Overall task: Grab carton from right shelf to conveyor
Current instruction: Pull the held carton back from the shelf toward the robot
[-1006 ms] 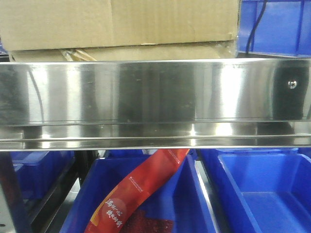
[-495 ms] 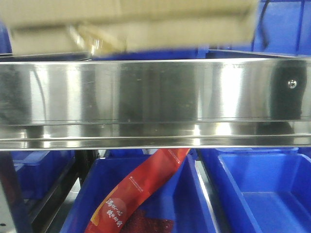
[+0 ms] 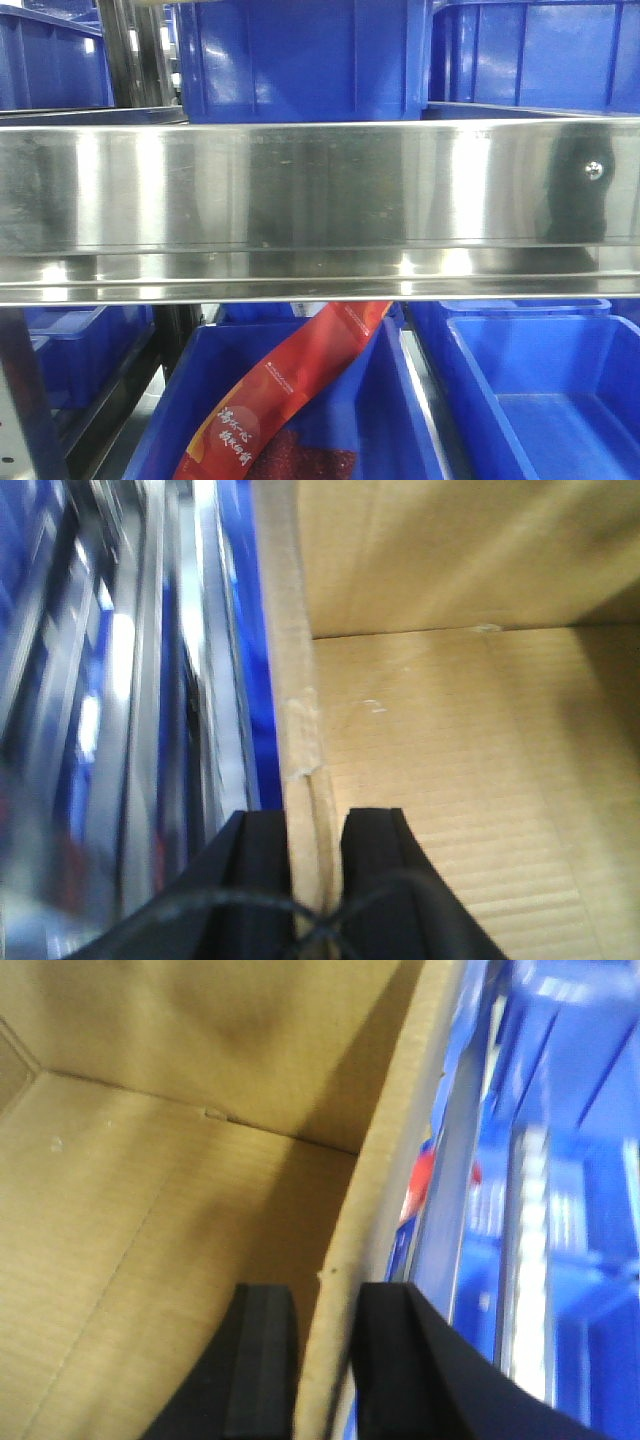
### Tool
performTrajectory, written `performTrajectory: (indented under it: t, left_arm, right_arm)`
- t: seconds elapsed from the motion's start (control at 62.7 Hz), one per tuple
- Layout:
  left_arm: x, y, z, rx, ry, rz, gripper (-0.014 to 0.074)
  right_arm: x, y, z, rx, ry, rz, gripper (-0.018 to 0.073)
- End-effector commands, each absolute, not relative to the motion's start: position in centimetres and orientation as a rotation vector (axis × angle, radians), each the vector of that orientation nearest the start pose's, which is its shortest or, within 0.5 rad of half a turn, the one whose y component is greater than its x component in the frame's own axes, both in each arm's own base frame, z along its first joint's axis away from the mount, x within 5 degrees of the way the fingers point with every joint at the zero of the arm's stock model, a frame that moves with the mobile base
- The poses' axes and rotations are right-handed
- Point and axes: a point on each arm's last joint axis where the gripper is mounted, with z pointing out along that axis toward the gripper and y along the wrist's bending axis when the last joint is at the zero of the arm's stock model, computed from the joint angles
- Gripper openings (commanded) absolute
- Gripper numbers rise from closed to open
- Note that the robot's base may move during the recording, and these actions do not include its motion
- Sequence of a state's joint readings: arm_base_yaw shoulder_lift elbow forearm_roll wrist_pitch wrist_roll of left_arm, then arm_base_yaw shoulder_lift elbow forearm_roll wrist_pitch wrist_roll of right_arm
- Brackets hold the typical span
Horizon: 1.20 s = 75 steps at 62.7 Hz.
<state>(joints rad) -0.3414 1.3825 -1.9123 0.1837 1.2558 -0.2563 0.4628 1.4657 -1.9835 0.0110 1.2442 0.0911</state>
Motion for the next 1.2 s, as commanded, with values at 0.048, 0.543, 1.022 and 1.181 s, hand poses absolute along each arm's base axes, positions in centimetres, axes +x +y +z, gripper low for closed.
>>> performTrajectory:
  t: [0.048, 0.543, 1.022, 1.181]
  left_arm:
    - [22.0, -8.0, 51.4, 0.101, 2.177, -0.173, -0.0018]
    - [21.9, -9.9, 48.6, 0.172, 2.272, -0.186, -0.0018]
    - [21.9, -9.9, 48.6, 0.172, 2.272, -0.186, -0.0018]
    - [21.9, -9.9, 48.6, 0.172, 2.272, -0.186, -0.0018]
  right_arm:
    - [22.8, 11.8, 51.2, -0.446, 2.174, 0.321, -0.0069]
    - [23.8, 12.1, 49.2, -0.458, 2.243, 0.284, -0.0069]
    - [23.8, 12.1, 49.2, -0.458, 2.243, 0.284, -0.0069]
    - [23.8, 12.1, 49.2, -0.458, 2.243, 0.284, -0.0069]
